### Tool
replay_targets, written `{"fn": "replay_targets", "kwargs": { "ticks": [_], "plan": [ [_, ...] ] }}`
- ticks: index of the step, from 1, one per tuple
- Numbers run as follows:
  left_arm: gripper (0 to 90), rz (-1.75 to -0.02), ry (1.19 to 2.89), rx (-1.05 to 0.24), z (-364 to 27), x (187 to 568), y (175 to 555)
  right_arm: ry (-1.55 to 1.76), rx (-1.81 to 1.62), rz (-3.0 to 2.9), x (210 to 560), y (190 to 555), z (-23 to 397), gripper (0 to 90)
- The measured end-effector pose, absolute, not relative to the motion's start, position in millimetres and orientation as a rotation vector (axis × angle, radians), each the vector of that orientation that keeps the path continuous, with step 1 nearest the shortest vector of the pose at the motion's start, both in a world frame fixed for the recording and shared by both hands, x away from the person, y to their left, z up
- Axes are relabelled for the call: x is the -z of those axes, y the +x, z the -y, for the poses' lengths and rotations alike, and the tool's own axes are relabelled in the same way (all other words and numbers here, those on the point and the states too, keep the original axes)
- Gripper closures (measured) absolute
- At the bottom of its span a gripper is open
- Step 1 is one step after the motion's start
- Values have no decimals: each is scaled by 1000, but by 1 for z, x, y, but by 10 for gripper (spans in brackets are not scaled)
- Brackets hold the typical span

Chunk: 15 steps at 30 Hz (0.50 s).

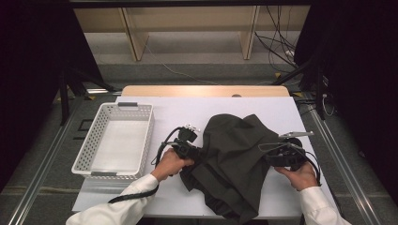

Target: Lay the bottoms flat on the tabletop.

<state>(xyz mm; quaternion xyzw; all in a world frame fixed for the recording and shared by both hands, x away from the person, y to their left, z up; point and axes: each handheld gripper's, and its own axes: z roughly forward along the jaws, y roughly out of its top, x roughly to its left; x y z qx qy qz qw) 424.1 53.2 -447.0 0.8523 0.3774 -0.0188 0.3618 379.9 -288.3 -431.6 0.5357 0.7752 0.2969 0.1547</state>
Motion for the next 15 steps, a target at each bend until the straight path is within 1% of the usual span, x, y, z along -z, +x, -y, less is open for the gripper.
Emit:
{"fn": "replay_targets", "kwargs": {
  "ticks": [4,8,15],
  "plan": [
    [804,-905,2220,3,-55,437,396,1533,-863,-2197,426,379,291,220],
    [801,-870,2238,-8,-57,438,375,1520,-897,-2175,421,378,291,226],
    [798,-883,2238,18,-57,445,374,1477,-900,-2206,418,385,274,234]
  ]
}}
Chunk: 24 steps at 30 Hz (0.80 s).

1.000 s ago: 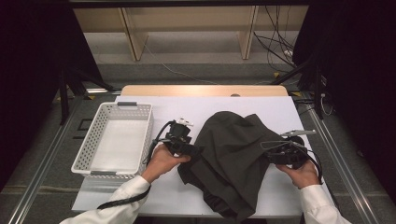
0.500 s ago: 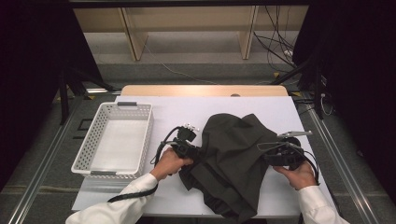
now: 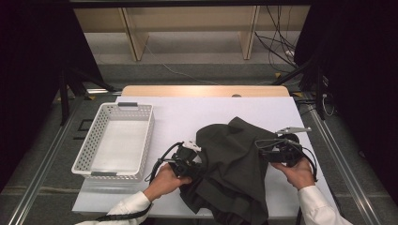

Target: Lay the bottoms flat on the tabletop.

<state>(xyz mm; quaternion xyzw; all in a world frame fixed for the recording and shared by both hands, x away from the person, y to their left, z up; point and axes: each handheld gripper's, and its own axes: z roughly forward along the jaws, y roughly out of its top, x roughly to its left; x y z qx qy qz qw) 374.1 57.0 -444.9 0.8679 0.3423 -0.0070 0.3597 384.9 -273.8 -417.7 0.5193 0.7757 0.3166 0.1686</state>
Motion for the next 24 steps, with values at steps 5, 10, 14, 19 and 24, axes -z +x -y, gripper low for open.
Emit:
{"fn": "replay_targets", "kwargs": {
  "ticks": [5,10,14,19,24],
  "plan": [
    [798,-887,2232,15,-57,445,374,1469,-883,-2170,410,383,273,245],
    [797,-890,2229,20,-57,445,374,1476,-895,-2122,399,379,280,258],
    [796,-889,2231,15,-56,445,373,1501,-968,-2126,398,377,279,269],
    [790,-878,2228,16,-54,444,371,1539,-790,-2263,431,387,264,259],
    [775,-857,2227,31,-53,443,369,1486,-721,-2299,451,392,265,803]
  ]
}}
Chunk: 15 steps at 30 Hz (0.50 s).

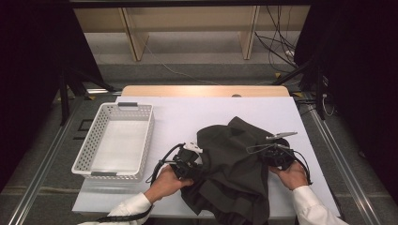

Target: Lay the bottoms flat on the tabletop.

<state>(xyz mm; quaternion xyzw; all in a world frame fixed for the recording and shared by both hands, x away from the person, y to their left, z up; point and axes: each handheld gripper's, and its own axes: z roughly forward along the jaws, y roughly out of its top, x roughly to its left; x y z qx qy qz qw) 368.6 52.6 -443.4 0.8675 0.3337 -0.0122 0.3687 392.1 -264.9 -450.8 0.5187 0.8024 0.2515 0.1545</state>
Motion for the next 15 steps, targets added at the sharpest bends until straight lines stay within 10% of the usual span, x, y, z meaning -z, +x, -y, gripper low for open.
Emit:
{"fn": "replay_targets", "kwargs": {
  "ticks": [7,15],
  "plan": [
    [751,-839,2173,120,-49,442,363,1337,-648,-2152,420,391,274,889],
    [518,-801,2132,123,-48,429,361,1355,-520,-2058,431,410,302,887]
  ]
}}
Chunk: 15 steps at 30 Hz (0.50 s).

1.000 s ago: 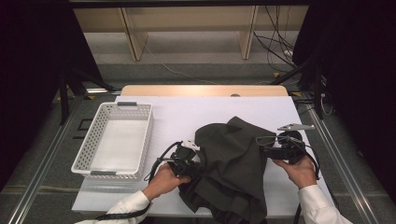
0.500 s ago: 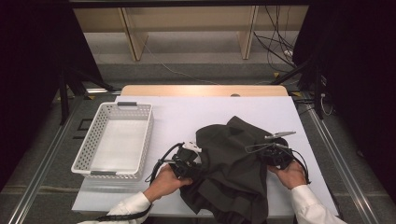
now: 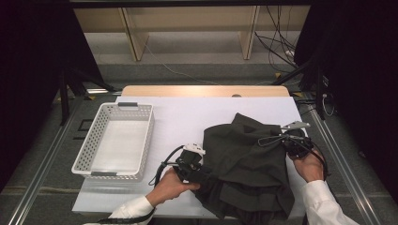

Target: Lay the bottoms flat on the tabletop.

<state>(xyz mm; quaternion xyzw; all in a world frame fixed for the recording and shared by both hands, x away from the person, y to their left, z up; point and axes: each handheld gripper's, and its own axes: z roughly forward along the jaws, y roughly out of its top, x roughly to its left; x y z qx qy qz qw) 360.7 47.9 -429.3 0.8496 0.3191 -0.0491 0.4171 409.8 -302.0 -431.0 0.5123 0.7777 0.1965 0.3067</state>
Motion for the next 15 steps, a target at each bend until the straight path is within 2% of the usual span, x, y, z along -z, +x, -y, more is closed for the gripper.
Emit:
{"fn": "replay_targets", "kwargs": {
  "ticks": [3,4,5,8,9,12,15],
  "plan": [
    [440,-849,2118,6,-59,418,368,1373,-511,-2082,437,411,302,867],
    [406,-859,2122,-26,-61,416,370,1388,-544,-2068,434,410,303,829],
    [376,-892,2115,-60,-64,415,374,1402,-570,-2056,431,409,303,761],
    [310,-1038,2077,-110,-72,420,394,1424,-629,-1999,419,402,306,475],
    [294,-1065,2081,-122,-71,424,400,1423,-638,-1991,416,400,306,425],
    [237,-1102,2106,-80,-59,437,416,1419,-693,-1988,409,388,303,365],
    [201,-1145,2079,-24,-49,447,431,1430,-743,-2006,406,383,300,358]
  ]
}}
